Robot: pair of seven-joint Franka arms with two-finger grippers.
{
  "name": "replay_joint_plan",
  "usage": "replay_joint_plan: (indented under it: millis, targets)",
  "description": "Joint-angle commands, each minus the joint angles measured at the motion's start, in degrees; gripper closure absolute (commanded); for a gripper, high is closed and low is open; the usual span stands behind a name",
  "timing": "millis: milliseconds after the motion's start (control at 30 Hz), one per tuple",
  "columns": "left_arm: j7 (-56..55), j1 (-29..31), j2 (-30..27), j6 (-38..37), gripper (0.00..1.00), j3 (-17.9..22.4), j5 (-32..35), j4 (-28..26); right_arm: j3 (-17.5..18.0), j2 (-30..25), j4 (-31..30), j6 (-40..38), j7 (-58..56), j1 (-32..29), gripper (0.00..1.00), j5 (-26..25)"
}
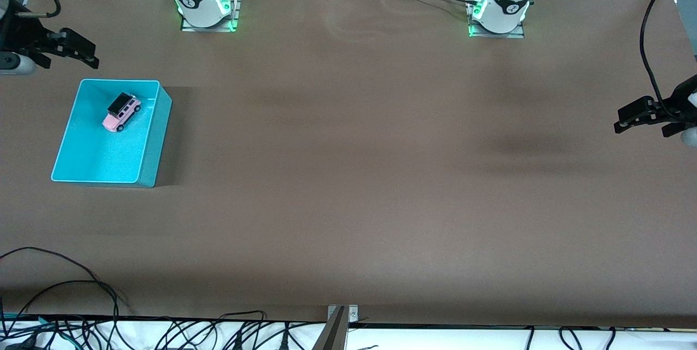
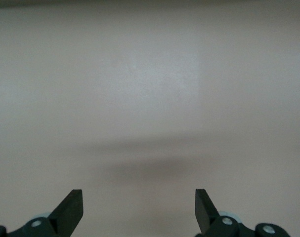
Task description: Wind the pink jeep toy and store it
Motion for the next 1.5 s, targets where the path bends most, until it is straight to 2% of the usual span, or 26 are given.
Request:
replay_joint_plan:
  millis: [0, 133, 267, 567, 734, 801, 1268, 1468]
  targets:
    - [-0.5, 0.1, -0.8, 0.3, 0.00, -0.2, 0.8, -1.0, -5.1, 0.5, 1.8, -1.6, -2.4, 2.8, 0.00, 0.0]
    - [-0.5, 0.1, -0.8, 0.3, 0.00, -0.2, 0.8, -1.0, -6.6, 0.7, 2.9, -2.3, -3.7, 2.7, 0.00, 0.8]
    - [-0.5, 0.1, -0.6, 0.3, 0.00, -0.2, 0.8, -1.0, -6.6, 1.5, 4.6, -5.1, -6.4, 2.5, 0.00, 0.9]
    - [-0.5, 0.1, -0.6, 0.3, 0.00, -0.2, 0.8, -1.0, -5.6, 2.2, 5.4, -4.4, -6.6, 1.2, 0.00, 0.9]
    - [-0.5, 0.1, -0.6, 0.3, 0.00, -0.2, 0.8, -1.0, 0.3, 3.0, 5.4, -4.1, -6.5, -3.9, 0.00, 0.9]
    - [-0.5, 0.1, -0.6, 0.3, 0.00, -0.2, 0.8, -1.0, 1.5, 3.1, 5.4, -3.7, -6.3, -5.1, 0.00, 1.0]
    - [-0.5, 0.1, -0.7, 0.3, 0.00, -0.2, 0.8, -1.0, 1.4, 4.7, 8.7, -6.2, -6.7, -5.3, 0.00, 1.0]
    - [-0.5, 0.1, -0.6, 0.3, 0.00, -0.2, 0.8, -1.0, 1.5, 4.7, 8.7, -6.3, -6.3, -5.1, 0.00, 2.6]
